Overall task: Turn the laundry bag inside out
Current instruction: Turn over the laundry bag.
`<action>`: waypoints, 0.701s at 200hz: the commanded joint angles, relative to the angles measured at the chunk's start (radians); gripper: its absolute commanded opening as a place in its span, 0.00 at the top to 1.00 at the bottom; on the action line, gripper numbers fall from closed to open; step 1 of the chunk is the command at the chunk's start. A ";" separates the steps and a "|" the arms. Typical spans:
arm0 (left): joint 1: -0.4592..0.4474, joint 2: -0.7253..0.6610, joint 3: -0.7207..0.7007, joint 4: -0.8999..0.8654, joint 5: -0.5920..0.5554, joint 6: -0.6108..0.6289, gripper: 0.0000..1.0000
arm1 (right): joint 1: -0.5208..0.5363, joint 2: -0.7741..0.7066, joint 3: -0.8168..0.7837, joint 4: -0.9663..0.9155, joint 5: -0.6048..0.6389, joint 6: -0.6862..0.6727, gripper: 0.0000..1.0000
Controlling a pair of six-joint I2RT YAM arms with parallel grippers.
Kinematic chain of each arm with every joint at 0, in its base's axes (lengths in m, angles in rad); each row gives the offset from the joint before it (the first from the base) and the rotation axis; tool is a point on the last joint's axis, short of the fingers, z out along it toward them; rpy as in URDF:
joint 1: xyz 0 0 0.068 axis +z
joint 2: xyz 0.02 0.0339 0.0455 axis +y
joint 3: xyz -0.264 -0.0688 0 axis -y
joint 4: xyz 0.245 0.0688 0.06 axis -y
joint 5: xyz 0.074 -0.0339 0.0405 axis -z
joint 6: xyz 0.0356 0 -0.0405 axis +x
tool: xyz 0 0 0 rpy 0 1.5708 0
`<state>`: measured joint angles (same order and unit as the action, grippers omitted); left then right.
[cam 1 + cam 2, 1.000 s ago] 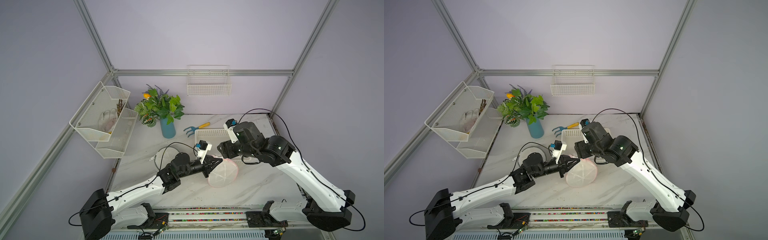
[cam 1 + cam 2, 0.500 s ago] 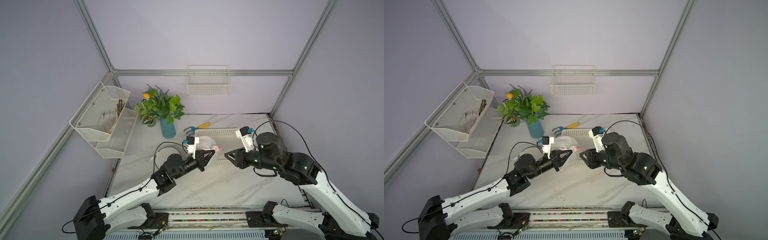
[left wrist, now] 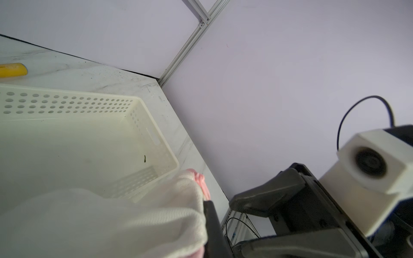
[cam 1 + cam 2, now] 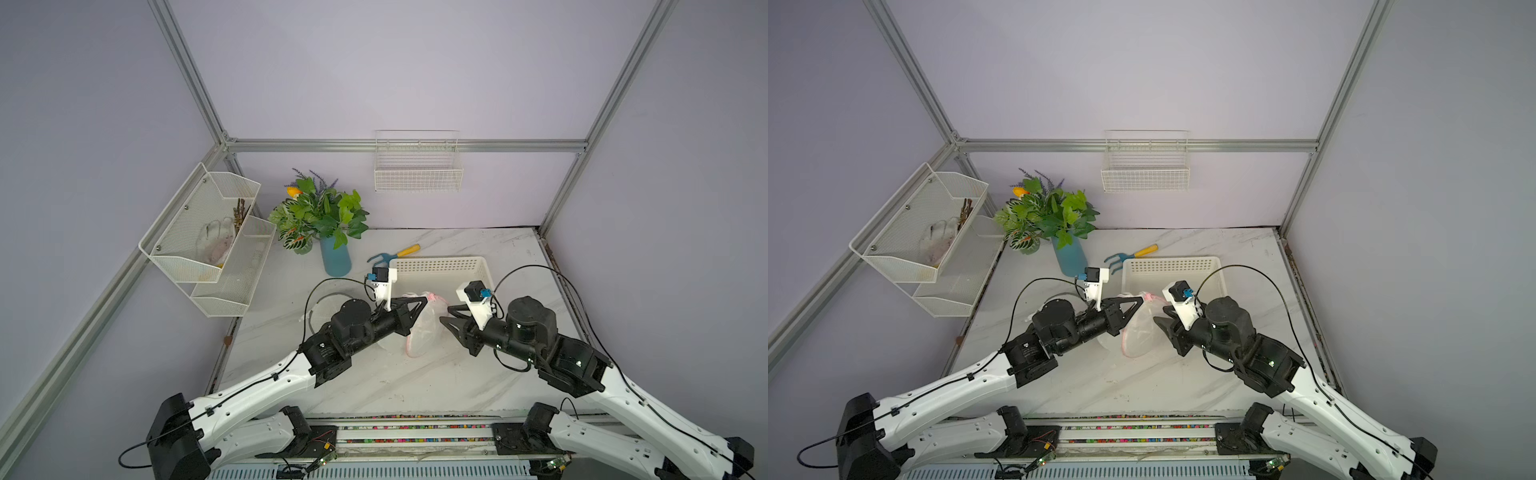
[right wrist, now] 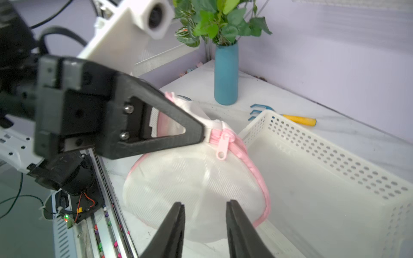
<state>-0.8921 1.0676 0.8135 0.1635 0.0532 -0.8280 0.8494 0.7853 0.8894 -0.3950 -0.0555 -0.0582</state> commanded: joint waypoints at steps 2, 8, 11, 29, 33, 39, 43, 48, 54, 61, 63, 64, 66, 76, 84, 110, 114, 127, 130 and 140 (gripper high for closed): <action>0.003 -0.023 0.048 -0.053 -0.009 -0.045 1.00 | 0.025 -0.024 -0.059 0.203 0.048 -0.285 0.64; 0.004 -0.023 0.047 -0.054 -0.007 -0.052 1.00 | 0.032 -0.017 -0.063 0.210 0.062 -0.313 0.64; 0.004 -0.023 0.047 -0.053 -0.007 -0.056 1.00 | 0.035 -0.012 -0.064 0.213 0.068 -0.327 0.64; 0.003 -0.021 0.051 -0.055 0.000 -0.068 1.00 | 0.065 0.011 -0.076 0.246 0.109 -0.405 0.65; 0.004 -0.021 0.052 -0.057 0.000 -0.070 1.00 | 0.071 0.017 -0.076 0.250 0.114 -0.423 0.65; 0.003 -0.021 0.053 -0.059 0.001 -0.075 1.00 | 0.078 0.026 -0.078 0.259 0.126 -0.445 0.66; 0.004 -0.021 0.054 -0.061 0.002 -0.078 1.00 | 0.084 0.032 -0.080 0.264 0.138 -0.458 0.66; 0.004 -0.021 0.055 -0.062 0.004 -0.081 1.00 | 0.090 0.039 -0.082 0.272 0.154 -0.475 0.67; 0.004 -0.021 0.056 -0.061 0.007 -0.083 1.00 | 0.097 0.044 -0.085 0.283 0.174 -0.495 0.67; 0.004 -0.021 0.058 -0.066 0.008 -0.086 1.00 | 0.104 0.051 -0.088 0.292 0.193 -0.512 0.68; 0.004 -0.020 0.059 -0.070 0.008 -0.087 1.00 | 0.105 0.054 -0.089 0.294 0.196 -0.515 0.68; 0.004 -0.021 0.059 -0.070 0.008 -0.088 1.00 | 0.105 0.055 -0.089 0.294 0.198 -0.517 0.68; 0.005 -0.020 0.060 -0.071 0.007 -0.090 1.00 | 0.107 0.057 -0.090 0.294 0.200 -0.520 0.68; 0.004 -0.020 0.063 -0.077 0.010 -0.095 1.00 | 0.116 0.070 -0.091 0.295 0.217 -0.537 0.67; 0.003 -0.021 0.065 -0.079 0.012 -0.097 1.00 | 0.127 0.079 -0.097 0.301 0.245 -0.549 0.67; 0.004 -0.023 0.071 -0.090 0.014 -0.099 1.00 | 0.145 0.093 -0.115 0.327 0.304 -0.579 0.67; 0.003 -0.023 0.072 -0.091 0.016 -0.099 1.00 | 0.147 0.097 -0.116 0.327 0.310 -0.583 0.67; 0.004 -0.023 0.076 -0.094 0.018 -0.099 1.00 | 0.153 0.108 -0.119 0.332 0.333 -0.599 0.69; 0.004 -0.023 0.076 -0.096 0.019 -0.099 1.00 | 0.155 0.109 -0.119 0.332 0.336 -0.602 0.69; 0.004 -0.023 0.079 -0.099 0.022 -0.099 1.00 | 0.157 0.116 -0.120 0.337 0.349 -0.613 0.70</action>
<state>-0.8921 1.0676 0.8413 0.0483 0.0582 -0.9169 0.9947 0.8921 0.7761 -0.1097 0.2249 -0.6216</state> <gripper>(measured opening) 0.054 0.311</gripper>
